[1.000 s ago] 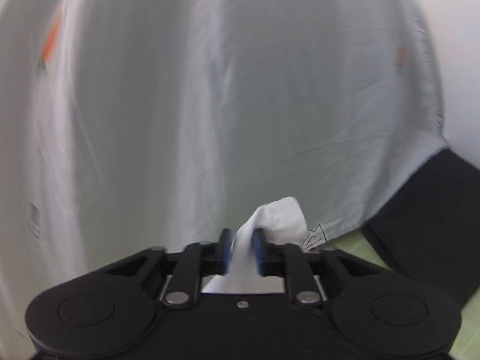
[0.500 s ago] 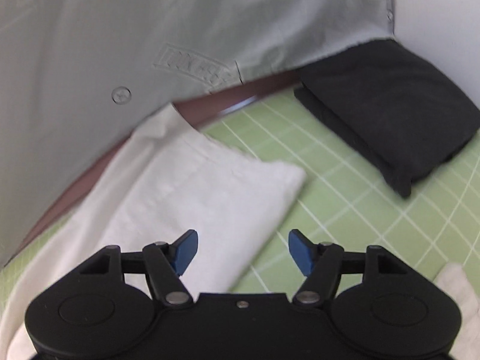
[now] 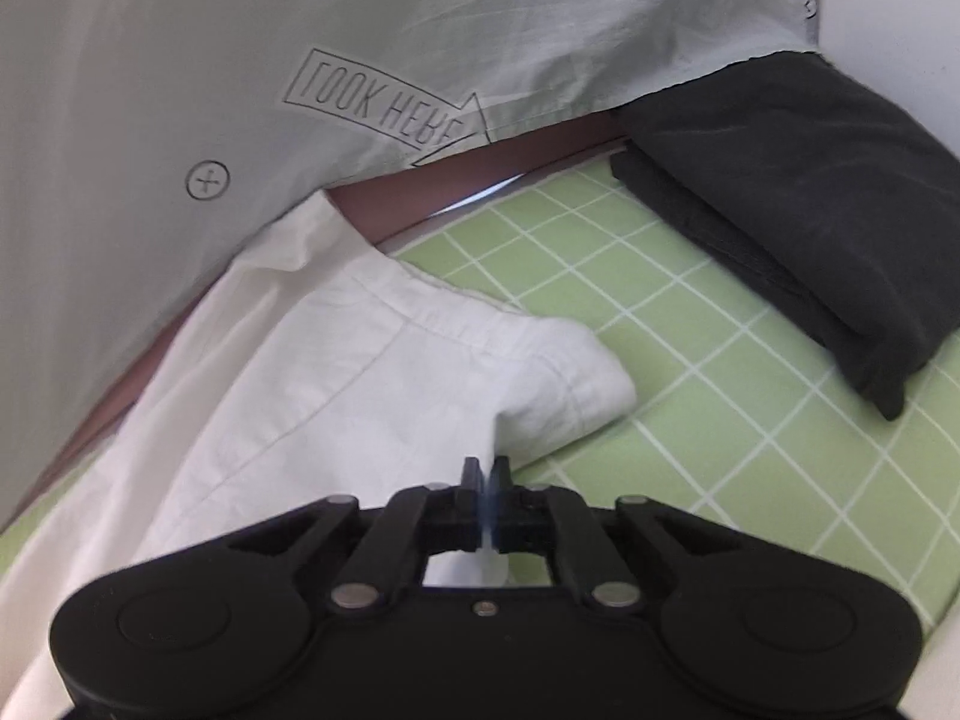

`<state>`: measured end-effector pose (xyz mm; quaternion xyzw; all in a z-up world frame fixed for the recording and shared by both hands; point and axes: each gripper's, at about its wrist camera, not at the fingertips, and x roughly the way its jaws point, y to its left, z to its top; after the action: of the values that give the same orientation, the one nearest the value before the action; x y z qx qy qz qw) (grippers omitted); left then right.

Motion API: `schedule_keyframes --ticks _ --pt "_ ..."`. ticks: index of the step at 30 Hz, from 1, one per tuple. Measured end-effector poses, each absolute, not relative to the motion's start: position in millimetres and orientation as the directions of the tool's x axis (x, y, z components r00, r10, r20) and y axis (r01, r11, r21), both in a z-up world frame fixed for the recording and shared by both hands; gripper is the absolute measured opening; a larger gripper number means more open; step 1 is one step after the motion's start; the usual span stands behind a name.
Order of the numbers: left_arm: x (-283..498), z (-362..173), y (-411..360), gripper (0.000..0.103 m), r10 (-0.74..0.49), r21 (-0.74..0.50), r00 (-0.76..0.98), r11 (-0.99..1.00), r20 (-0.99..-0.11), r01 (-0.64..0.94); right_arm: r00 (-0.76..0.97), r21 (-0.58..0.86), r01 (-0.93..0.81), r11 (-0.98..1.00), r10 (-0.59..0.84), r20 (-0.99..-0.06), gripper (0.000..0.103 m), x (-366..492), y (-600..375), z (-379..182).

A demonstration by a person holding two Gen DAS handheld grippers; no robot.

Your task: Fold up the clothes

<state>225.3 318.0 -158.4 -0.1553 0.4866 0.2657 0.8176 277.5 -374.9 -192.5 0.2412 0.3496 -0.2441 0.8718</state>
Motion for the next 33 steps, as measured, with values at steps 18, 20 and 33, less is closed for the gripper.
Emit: schedule_keyframes --ticks 18,20,33 --pt "228 -156 322 0.103 0.258 0.003 0.376 0.827 -0.89 -0.562 0.388 -0.114 0.662 0.741 -0.468 -0.794 0.007 171 -367 -141" --pt "230 -155 325 0.103 0.241 -0.005 0.363 0.827 -0.9 -0.562 0.363 -0.17 0.639 0.75 -0.489 -0.793 0.046 168 -357 -148" --pt "230 -111 346 0.101 0.262 -0.06 0.493 0.836 -0.83 -0.545 0.557 -0.096 0.415 0.905 -0.336 -0.76 0.095 232 -280 -134"
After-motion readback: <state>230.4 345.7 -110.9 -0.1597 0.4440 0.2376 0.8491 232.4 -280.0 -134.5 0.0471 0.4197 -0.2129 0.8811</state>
